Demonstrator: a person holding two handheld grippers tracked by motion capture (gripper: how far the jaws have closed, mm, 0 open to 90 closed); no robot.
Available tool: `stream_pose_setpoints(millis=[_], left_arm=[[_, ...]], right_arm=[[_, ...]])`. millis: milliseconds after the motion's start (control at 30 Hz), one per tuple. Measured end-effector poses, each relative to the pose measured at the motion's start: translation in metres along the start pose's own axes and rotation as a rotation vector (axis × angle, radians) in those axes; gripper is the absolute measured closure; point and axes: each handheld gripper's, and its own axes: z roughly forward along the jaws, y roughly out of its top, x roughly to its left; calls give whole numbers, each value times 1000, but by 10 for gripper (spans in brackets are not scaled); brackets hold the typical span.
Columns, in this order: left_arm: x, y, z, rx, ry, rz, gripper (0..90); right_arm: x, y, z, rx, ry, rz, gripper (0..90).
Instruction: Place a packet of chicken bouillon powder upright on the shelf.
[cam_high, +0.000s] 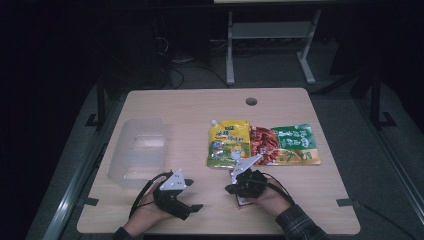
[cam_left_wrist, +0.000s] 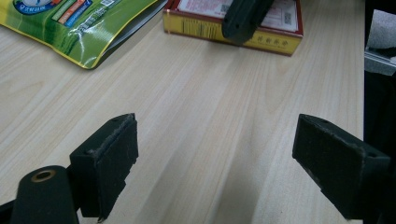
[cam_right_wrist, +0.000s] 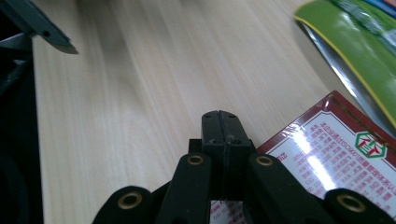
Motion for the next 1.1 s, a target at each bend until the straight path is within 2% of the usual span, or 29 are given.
stream_pose_setpoints(millis=[333, 433, 633, 667, 800, 867, 1000, 1100], left_arm=[[1, 0, 0, 4, -1, 4, 137], [0, 0, 0, 6, -3, 2, 137], [0, 0, 0, 5, -4, 2, 136], [0, 1, 1, 1, -11, -12, 137], [0, 8, 4, -4, 5, -9, 143], [2, 14, 6, -4, 21, -13, 163], [9, 26, 10, -31, 41, -26, 261], [17, 37, 15, -31, 58, -34, 393]], right_arm=[[-10, -21, -20, -5, -50, 69, 900], [-15, -32, -30, -8, -83, 107, 900], [-23, -49, -48, -14, -133, 152, 900], [-25, -52, -50, -18, -139, 159, 900], [-30, -61, -58, -32, -139, 196, 900], [-30, -62, -60, -55, -142, 193, 811], [-27, -57, -63, -77, -145, 193, 708], [-25, -56, -64, -79, -151, 192, 640]])
